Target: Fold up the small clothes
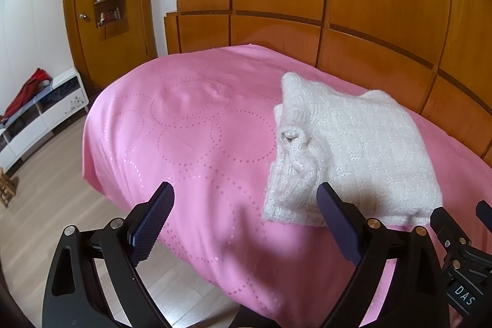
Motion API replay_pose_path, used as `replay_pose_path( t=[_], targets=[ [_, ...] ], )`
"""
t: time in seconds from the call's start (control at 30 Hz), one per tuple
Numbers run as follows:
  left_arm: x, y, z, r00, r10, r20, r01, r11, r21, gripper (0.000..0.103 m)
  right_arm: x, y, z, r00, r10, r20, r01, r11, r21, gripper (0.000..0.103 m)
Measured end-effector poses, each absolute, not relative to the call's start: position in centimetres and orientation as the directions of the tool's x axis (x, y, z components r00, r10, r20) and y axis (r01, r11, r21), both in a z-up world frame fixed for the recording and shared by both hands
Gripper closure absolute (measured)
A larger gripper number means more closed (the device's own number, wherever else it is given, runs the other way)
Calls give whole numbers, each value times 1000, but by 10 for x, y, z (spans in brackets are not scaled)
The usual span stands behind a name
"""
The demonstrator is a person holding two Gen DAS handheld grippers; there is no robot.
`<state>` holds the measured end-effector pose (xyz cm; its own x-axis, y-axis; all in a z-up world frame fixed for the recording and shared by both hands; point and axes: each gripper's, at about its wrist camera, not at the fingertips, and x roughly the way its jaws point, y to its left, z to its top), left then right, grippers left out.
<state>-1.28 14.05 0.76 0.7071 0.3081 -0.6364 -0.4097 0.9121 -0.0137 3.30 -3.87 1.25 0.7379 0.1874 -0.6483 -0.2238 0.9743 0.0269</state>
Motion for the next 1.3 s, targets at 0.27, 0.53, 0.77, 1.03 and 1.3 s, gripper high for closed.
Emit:
replay_pose_path(
  t=[0.27, 0.53, 0.77, 1.03, 1.3],
  targets=[
    [-12, 142, 6, 704, 304, -642, -408, 913, -16, 9, 33, -39, 11, 738, 189, -648, -224, 974, 28, 2],
    [-10, 143, 7, 707, 303, -639, -402, 916, -10, 8, 33, -37, 9, 737, 189, -649, -225, 974, 28, 2],
    [-12, 140, 6, 706, 299, -642, -399, 917, -11, 8, 33, -36, 8, 735, 190, -651, -227, 974, 27, 2],
    [-14, 139, 7, 713, 298, -635, -396, 918, -14, 8, 33, -36, 7, 736, 193, -649, -231, 973, 27, 2],
    [-6, 150, 1, 674, 316, -668, -439, 898, -17, 8, 63, -116, 15, 753, 106, -649, -92, 994, 56, 2]
  ],
)
